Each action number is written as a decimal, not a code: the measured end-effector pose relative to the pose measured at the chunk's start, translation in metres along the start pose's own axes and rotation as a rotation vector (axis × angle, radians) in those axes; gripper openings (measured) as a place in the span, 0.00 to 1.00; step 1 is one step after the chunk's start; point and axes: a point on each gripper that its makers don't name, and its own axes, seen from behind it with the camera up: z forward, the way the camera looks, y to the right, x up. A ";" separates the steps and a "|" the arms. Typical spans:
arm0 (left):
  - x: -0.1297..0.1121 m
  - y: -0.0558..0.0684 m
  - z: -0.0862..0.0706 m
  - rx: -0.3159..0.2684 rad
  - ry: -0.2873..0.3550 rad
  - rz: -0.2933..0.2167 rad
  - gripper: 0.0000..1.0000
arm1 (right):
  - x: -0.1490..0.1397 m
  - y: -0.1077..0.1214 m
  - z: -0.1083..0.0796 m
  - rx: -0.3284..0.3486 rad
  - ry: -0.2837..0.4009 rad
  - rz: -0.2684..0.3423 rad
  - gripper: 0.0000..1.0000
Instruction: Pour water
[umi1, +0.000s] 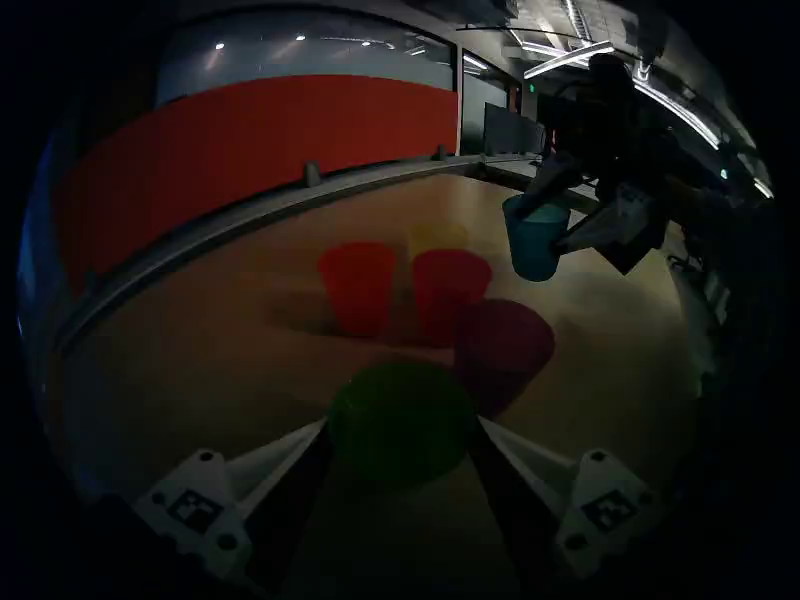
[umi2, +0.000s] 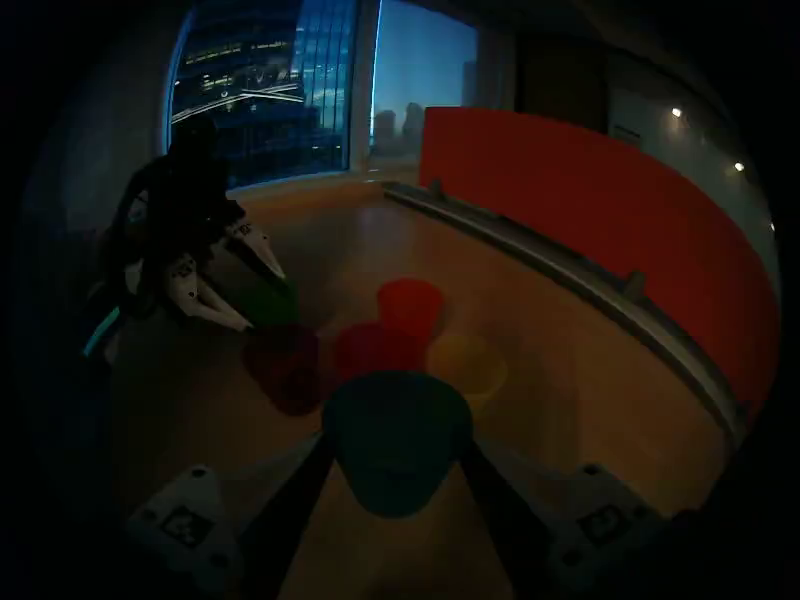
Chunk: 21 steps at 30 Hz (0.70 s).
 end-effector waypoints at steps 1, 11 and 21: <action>-0.001 0.000 0.000 0.002 -0.004 0.002 0.93 | 0.000 0.000 0.000 0.000 0.000 0.000 0.94; -0.016 0.005 -0.001 0.000 -0.051 0.018 0.95 | -0.009 -0.005 0.006 -0.001 -0.017 -0.004 0.94; -0.020 0.001 -0.017 0.027 -0.037 0.014 0.97 | -0.027 -0.015 0.024 0.017 -0.053 -0.003 0.95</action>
